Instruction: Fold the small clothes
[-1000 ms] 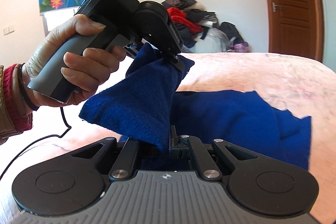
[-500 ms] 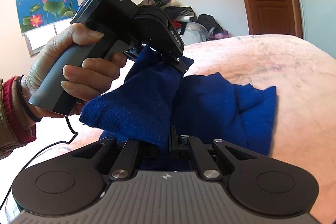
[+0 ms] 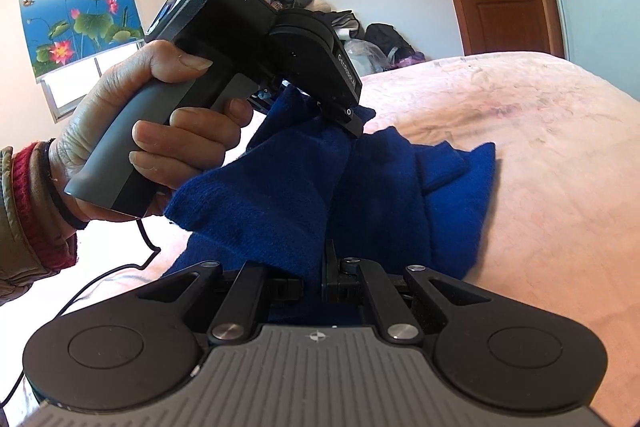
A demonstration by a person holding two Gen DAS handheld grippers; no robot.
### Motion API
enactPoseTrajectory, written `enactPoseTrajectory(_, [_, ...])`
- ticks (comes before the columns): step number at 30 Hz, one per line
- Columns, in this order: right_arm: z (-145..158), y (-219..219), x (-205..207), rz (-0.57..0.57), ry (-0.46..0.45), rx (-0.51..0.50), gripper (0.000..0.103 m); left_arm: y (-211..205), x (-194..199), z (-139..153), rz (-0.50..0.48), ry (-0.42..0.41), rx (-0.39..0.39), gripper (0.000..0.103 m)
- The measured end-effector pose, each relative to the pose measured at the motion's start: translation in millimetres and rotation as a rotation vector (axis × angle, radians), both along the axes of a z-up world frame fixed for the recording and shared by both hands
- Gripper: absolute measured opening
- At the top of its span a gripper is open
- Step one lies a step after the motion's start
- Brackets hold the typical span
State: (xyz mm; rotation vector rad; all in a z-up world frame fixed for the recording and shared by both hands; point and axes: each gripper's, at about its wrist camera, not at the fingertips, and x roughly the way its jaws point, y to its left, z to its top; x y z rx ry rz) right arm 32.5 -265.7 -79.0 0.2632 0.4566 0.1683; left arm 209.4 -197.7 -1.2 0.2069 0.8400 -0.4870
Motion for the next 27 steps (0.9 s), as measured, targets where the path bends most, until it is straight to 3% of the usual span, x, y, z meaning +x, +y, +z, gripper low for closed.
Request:
enactPoseTrajectory(22, [-4, -13, -28, -0.011, 0.000, 0.077, 0.006, -23, -17, -4, -0.039, 0.005, -0.014, 0.011])
enactPoseTrajectory(27, [-8, -21, -27, -0.009, 0.049, 0.124, 0.006, -31, -20, -6, -0.064, 0.007, -0.020, 0.012])
